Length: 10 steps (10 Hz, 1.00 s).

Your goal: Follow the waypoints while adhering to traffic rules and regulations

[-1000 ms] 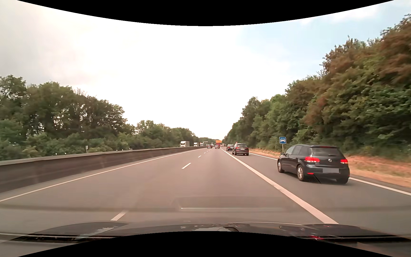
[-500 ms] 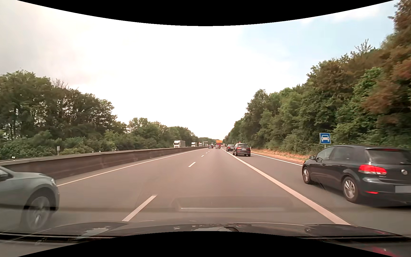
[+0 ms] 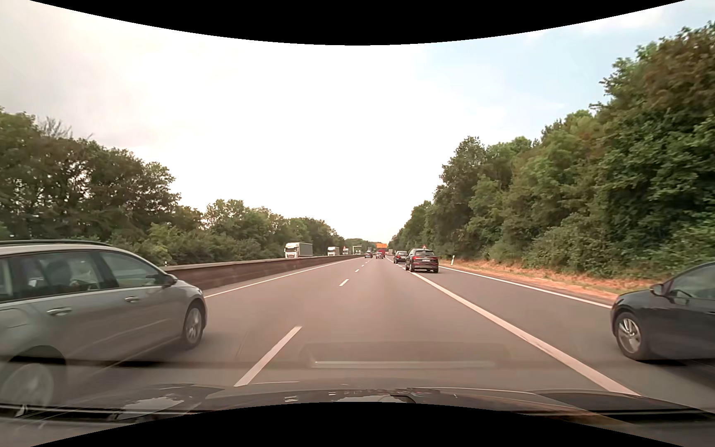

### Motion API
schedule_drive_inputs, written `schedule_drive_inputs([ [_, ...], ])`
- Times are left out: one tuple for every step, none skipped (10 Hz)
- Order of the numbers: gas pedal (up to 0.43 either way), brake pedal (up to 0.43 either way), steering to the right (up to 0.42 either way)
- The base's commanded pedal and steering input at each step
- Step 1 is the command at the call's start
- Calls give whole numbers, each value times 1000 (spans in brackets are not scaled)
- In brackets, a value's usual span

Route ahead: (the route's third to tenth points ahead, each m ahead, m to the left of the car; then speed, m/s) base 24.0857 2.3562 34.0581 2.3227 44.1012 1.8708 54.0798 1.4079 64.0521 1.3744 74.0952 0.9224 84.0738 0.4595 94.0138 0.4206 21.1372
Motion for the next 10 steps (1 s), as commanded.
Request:
schedule_drive_inputs([
  [209,0,-3],
  [220,0,-4],
  [240,0,-5],
  [240,0,-5],
  [240,0,-5],
  [260,0,-5],
  [260,0,-5],
  [280,0,-5],
  [287,0,-5],
  [311,0,-5],
])
